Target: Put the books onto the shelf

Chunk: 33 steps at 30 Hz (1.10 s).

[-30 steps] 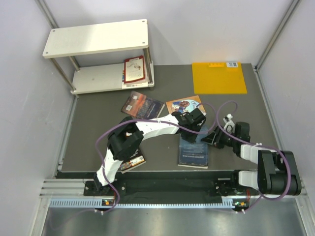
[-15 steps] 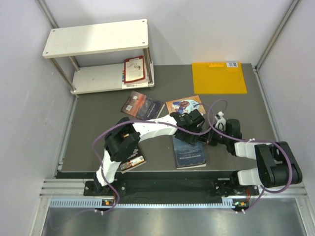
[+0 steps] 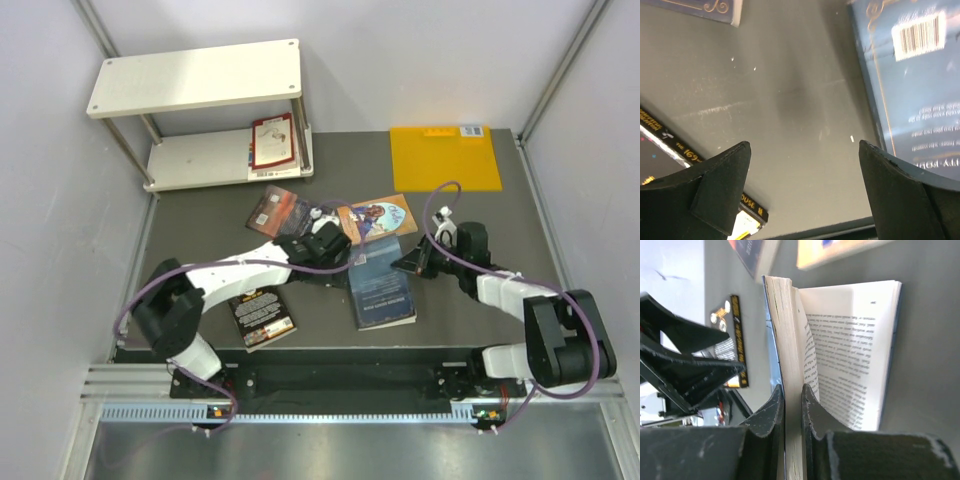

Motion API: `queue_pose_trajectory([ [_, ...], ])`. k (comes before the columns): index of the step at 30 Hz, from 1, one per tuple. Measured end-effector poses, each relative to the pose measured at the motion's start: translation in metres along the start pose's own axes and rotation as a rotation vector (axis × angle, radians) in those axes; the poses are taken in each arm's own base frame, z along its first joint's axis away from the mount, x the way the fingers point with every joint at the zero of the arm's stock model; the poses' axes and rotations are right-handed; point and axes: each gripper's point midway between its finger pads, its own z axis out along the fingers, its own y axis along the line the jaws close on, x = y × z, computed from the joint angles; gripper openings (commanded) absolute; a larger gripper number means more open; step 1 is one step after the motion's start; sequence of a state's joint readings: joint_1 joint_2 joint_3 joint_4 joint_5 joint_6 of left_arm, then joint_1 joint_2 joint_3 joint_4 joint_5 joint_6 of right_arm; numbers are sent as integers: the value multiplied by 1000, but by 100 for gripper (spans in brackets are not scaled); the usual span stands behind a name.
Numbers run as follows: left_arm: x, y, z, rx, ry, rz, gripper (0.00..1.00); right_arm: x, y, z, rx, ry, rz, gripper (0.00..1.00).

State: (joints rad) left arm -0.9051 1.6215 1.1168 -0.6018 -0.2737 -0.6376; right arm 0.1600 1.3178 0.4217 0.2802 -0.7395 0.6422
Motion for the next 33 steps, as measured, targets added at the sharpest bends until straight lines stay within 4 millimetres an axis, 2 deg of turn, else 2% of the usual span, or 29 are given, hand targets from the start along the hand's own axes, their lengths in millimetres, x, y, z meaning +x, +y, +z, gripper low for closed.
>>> queue_pose_trajectory([
  [3, 8, 6, -7, 54, -39, -60, 94, -11, 6, 2, -14, -19, -3, 0],
  [6, 18, 2, -14, 150, -81, -122, 95, -18, 8, 7, -24, -26, 19, 0],
  [11, 21, -18, -23, 358, -170, -246, 96, -25, 9, 15, -51, -37, 76, 0],
  [18, 30, -39, -21, 551, -196, -354, 95, -37, 21, 24, -138, -58, 152, 0],
  [24, 24, -54, -29, 682, -242, -404, 93, -52, 39, 27, -243, -82, 200, 0],
  [27, 17, -62, -34, 736, -265, -411, 88, -57, 46, 27, -287, -90, 221, 0],
  [28, 14, -64, -36, 754, -274, -413, 85, -58, 49, 27, -303, -91, 226, 0],
  [31, 7, -70, -42, 794, -296, -420, 58, -62, 56, 25, -342, -96, 233, 0],
  [32, 5, -72, -43, 804, -301, -423, 37, -63, 58, 25, -353, -98, 235, 0],
  [33, 4, -73, -45, 814, -306, -424, 26, -64, 60, 24, -365, -100, 234, 0],
])
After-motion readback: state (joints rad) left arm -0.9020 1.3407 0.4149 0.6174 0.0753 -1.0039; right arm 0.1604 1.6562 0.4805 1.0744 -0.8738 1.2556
